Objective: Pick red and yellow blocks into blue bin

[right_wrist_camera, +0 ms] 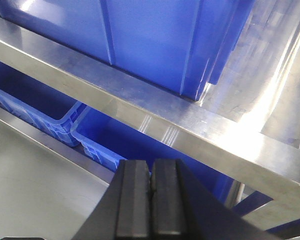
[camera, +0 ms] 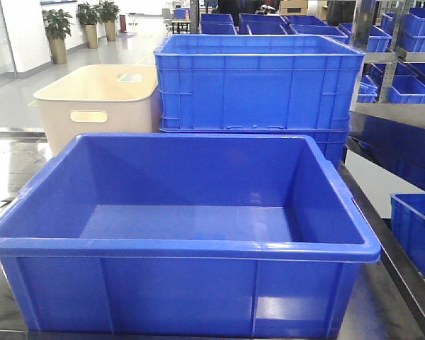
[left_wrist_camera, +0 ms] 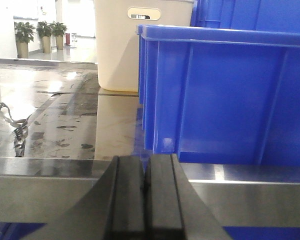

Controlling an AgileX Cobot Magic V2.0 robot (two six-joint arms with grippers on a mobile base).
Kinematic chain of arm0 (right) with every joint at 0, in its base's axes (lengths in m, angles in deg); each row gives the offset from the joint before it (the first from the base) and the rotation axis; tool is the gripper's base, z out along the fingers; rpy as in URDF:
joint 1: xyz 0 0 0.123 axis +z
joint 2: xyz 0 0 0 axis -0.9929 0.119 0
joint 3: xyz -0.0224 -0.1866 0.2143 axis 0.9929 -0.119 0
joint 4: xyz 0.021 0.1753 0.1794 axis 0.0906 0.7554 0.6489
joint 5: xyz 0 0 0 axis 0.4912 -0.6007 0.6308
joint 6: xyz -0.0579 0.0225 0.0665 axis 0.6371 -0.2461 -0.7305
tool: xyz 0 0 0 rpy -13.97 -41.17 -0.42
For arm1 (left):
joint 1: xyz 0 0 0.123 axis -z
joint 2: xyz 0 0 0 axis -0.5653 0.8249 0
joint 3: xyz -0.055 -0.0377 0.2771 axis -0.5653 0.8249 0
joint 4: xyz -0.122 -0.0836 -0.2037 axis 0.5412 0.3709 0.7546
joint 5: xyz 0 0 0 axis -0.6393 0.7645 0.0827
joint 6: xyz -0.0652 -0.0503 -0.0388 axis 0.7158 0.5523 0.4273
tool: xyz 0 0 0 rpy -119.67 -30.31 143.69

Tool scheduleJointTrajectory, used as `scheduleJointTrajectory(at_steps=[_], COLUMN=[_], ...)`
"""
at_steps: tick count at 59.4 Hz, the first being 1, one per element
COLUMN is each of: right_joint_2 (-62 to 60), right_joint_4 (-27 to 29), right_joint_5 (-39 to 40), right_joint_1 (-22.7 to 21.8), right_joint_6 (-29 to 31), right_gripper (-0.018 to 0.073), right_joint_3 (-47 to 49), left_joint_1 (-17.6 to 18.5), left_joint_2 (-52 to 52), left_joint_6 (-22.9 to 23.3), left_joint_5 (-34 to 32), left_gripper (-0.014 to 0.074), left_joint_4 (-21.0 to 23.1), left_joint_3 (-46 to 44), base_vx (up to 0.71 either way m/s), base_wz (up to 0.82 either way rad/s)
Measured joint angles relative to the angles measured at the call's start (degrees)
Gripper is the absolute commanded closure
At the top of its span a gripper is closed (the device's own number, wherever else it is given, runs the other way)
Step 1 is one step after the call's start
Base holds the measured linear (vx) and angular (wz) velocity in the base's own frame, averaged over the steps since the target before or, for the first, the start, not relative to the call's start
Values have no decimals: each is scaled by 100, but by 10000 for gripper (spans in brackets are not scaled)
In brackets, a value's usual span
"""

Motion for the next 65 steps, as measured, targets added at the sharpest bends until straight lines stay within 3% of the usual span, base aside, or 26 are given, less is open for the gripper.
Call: scheduleJointTrajectory(at_steps=[50, 56, 65], right_joint_2=[-80, -418, -1311], right_joint_4=[-21, -72, -108], right_joint_5=[4, 325, 1547], right_joint_1=[-48, -455, -1340], right_joint_6=[30, 208, 337], right_gripper=[569, 569, 569], right_joint_3=[-6, -209, -1205], left_joint_1=[0, 0, 0], left_joint_2=[0, 0, 0], left_joint_6=[0, 0, 0], left_joint_5=[0, 5, 5], left_gripper=[561, 561, 561], left_joint_4=[-6, -6, -6], left_joint_3=[0, 0, 0], base_vx=[0, 0, 0], base_wz=[0, 0, 0])
